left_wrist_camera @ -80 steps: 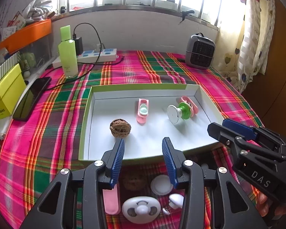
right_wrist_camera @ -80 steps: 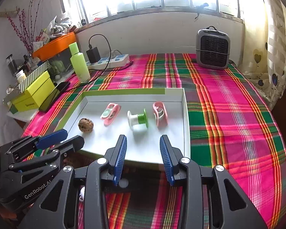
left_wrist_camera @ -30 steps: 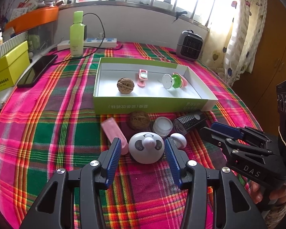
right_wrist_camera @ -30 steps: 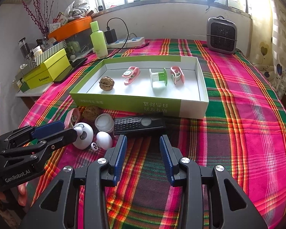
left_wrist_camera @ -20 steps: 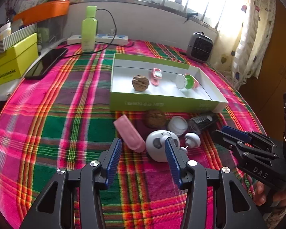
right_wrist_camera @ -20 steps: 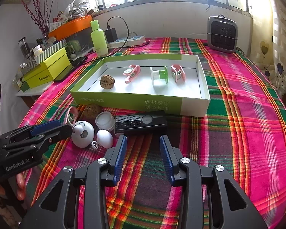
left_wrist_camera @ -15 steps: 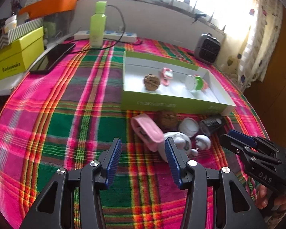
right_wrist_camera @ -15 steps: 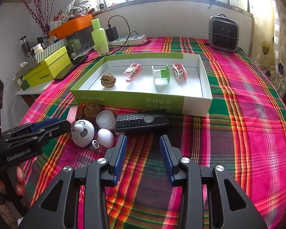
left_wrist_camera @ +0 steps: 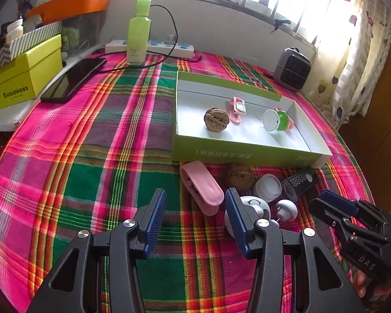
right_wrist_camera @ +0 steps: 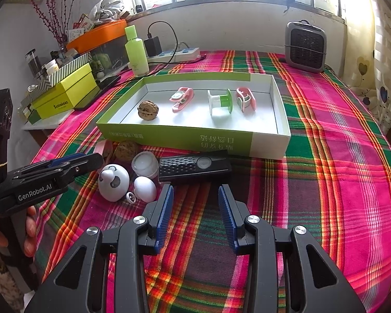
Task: Organize objects
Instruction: 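Move the left tool onto the pink rounded clip while the right tool approaches the white mushroom knob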
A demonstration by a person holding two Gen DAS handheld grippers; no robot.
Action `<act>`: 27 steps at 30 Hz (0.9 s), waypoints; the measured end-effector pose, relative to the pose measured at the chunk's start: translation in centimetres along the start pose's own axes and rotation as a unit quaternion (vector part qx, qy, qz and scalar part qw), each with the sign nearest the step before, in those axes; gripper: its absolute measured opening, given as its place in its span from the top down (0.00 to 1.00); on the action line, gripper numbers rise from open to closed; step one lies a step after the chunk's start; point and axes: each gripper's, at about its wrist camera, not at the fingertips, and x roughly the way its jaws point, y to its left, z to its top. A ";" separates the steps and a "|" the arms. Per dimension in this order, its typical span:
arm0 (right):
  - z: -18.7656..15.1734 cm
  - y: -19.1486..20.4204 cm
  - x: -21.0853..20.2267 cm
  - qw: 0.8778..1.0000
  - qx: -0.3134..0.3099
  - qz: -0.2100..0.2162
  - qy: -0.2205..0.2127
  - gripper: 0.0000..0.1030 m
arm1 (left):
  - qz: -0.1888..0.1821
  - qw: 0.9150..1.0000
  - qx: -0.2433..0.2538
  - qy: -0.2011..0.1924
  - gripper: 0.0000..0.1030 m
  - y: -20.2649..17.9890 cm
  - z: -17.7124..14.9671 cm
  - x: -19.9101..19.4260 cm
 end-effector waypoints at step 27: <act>0.1 3.3 1.2 0.998 0.014 0.054 0.019 0.64 | 0.048 0.999 0.008 -0.002 0.55 1.8 1.1 1.5</act>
